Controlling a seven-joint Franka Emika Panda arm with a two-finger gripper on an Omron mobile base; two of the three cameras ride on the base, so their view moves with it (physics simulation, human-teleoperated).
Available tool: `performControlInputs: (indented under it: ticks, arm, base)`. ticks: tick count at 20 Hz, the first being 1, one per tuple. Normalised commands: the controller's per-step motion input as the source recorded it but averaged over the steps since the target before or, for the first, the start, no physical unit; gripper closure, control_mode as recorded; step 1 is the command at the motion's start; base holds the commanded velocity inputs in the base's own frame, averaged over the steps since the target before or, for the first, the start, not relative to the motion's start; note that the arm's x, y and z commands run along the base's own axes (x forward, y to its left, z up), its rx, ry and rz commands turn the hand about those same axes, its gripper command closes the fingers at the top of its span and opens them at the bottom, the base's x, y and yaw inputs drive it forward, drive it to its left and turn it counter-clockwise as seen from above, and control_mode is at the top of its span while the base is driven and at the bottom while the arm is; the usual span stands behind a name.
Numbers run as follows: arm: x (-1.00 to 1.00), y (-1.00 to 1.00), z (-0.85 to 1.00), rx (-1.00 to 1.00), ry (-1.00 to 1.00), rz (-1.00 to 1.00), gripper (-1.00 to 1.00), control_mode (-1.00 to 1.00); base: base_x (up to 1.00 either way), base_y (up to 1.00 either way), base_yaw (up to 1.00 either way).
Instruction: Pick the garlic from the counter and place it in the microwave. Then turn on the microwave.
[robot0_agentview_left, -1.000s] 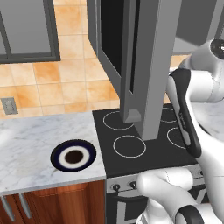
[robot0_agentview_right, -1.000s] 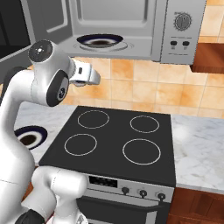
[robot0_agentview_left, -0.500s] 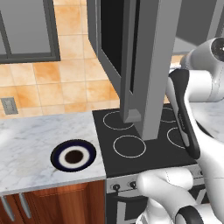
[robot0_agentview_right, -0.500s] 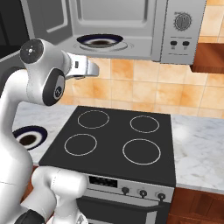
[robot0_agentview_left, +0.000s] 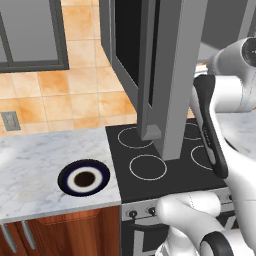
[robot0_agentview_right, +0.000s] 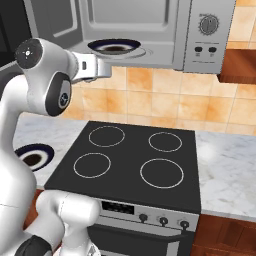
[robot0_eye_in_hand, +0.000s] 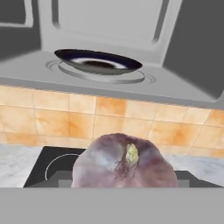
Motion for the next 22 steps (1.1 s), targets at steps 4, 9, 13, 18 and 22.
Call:
performControlInputs:
  ticks: [4,9,13,18,22]
  arm:
    - [0.0,-0.01,0.22,-0.03,-0.02,0.0,1.0,-1.0]
    - [0.07,0.0,0.13,-0.01,0.0,0.0,1.0,-1.0]
    - [0.2,0.0,0.09,-0.01,0.0,0.0,1.0,-1.0]
    - [0.13,0.0,0.17,-0.02,0.0,0.0,1.0,-1.0]
    - [0.16,0.0,0.14,-0.02,0.0,0.0,1.0,-1.0]
  base:
    - [0.0,0.0,0.0]
    - [0.0,0.0,0.0]
    - [0.0,0.0,0.0]
    - [0.0,0.0,0.0]
    - [0.0,0.0,0.0]
